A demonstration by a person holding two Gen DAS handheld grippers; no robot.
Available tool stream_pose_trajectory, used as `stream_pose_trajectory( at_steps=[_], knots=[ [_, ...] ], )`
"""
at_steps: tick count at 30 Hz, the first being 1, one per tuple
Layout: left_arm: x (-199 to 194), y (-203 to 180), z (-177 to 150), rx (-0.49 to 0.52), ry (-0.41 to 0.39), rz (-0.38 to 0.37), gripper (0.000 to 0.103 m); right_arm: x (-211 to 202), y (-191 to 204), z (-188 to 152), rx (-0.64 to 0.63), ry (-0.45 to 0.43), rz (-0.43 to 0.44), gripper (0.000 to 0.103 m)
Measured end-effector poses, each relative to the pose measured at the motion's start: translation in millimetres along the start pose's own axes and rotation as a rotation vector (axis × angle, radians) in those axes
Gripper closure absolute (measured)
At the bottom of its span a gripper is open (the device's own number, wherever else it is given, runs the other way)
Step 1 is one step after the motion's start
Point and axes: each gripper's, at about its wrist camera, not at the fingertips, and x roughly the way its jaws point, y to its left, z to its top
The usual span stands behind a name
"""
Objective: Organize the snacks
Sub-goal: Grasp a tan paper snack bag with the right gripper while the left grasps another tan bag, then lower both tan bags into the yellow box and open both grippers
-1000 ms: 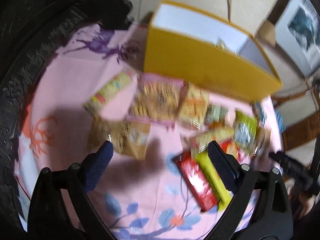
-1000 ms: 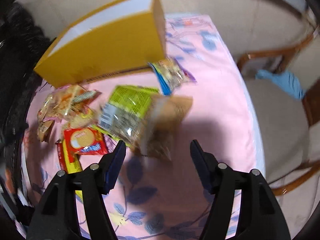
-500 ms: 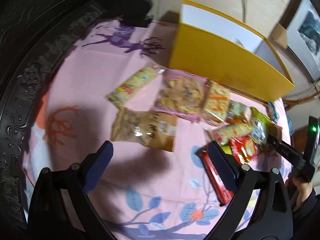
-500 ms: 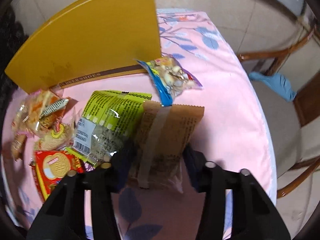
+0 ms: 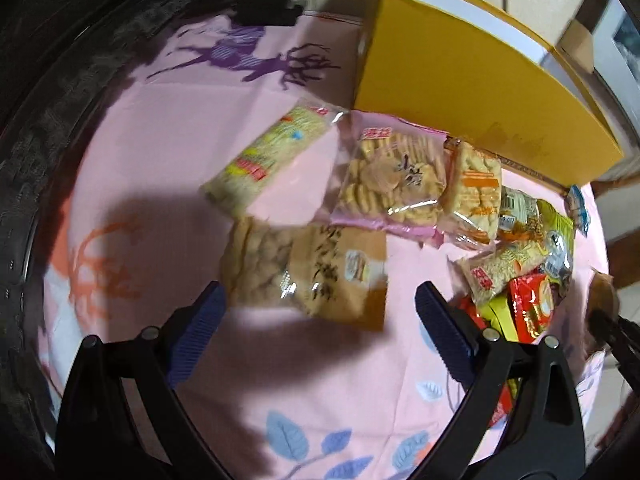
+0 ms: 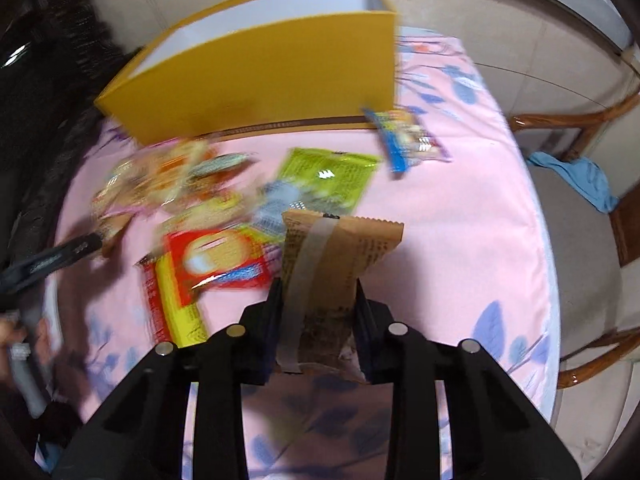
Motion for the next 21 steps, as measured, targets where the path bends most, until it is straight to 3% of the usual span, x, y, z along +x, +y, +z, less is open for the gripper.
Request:
stream_pose_trajectory(
  at_steps=[5, 8, 12, 16, 21],
  knots=[
    [23.9, -9.2, 0.7, 0.116, 0.103, 0.03, 0.006, -10.0, 28.4, -4.6, -0.054, 0.008, 0.068, 0.071],
    [32.7, 1.2, -3.4, 0.09, 0.101, 0.049, 0.009, -11.5, 40.9, -1.3, -0.073, 0.001, 0.092, 0.071],
    [26.4, 9.4, -1.6, 0.058, 0.062, 0.046, 0.033, -14.2, 47.0, 1.8, -0.09, -0.007, 0.097, 0.071],
    [22.8, 9.0, -0.7, 0.068, 0.043, 0.062, 0.048, -12.7, 46.4, 4.8, -0.088, -0.006, 0.098, 0.071],
    [3.2, -3.0, 0.0, 0.07, -0.01, 0.018, 0.072, -14.4, 45.4, 4.9, -0.09, -0.027, 0.101, 0.071]
  ],
)
